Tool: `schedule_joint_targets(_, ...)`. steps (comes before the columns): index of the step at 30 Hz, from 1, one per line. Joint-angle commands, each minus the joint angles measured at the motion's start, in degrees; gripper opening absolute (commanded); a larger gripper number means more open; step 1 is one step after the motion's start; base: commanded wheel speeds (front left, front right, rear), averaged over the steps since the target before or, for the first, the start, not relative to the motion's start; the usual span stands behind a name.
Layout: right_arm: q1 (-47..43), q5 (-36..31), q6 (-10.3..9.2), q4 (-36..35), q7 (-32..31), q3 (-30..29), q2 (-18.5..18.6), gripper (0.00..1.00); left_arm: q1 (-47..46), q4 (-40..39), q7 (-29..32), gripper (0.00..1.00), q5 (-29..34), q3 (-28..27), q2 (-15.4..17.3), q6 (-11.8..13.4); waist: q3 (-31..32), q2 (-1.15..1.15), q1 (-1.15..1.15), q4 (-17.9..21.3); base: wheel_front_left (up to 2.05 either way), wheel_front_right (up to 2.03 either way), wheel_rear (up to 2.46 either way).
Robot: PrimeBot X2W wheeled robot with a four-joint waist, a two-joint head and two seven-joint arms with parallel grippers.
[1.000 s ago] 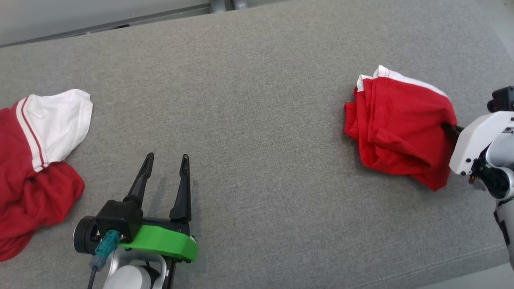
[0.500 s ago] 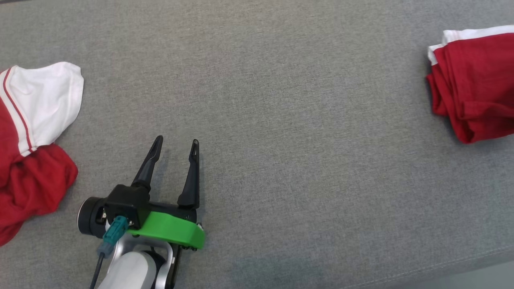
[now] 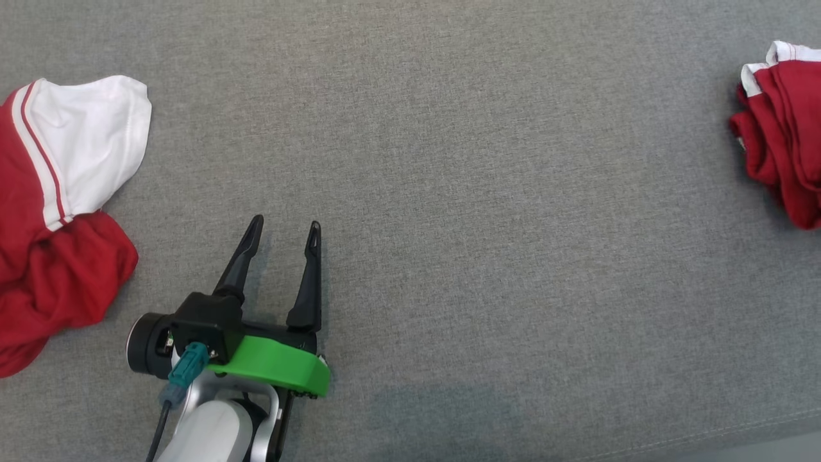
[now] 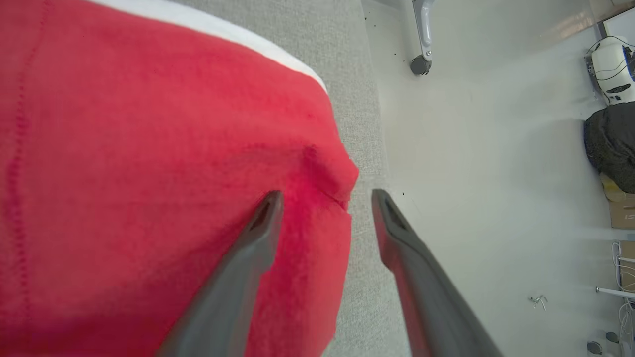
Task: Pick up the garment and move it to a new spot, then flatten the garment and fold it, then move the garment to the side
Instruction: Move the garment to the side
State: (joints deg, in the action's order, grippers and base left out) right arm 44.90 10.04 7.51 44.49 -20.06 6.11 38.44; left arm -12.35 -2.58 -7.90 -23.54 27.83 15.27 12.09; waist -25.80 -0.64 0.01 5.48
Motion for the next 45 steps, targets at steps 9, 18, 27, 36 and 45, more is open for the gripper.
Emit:
schedule_joint_targets(9,-2.7,-4.5,-0.06,7.5,5.2,-6.7,-1.1,1.0,1.3,0.9,-0.9,1.0,-0.8,-0.1,-0.3,0.6,5.2,0.64,-0.01,1.0,0.0,0.0,0.0)
schedule_joint_targets(18,-7.1,-3.1,-0.06,2.8,17.5,-8.5,-3.9,1.0,5.4,2.8,-3.0,1.0,-3.1,-0.9,-0.8,1.0,13.8,0.64,-0.01,1.3,0.0,0.0,0.0)
schedule_joint_targets(27,-20.6,-1.9,-0.06,-14.1,26.8,-9.4,-8.8,1.0,11.2,4.7,-5.9,1.0,-4.7,-2.7,-0.4,0.9,21.1,0.64,-0.01,-0.5,0.0,0.0,0.0)
schedule_joint_targets(36,-38.8,-7.1,-0.05,-28.2,32.8,-14.7,-19.4,1.0,13.9,8.8,-7.3,1.0,-3.2,-5.3,0.1,-1.9,24.3,0.64,-0.01,-5.0,0.0,0.0,0.0)
schedule_joint_targets(45,-49.0,-10.4,-0.05,-34.0,35.2,-18.0,-29.9,1.0,16.0,11.1,-7.3,1.0,1.5,-10.6,-1.7,-6.1,26.0,0.64,-0.01,-6.9,0.0,0.0,0.0)
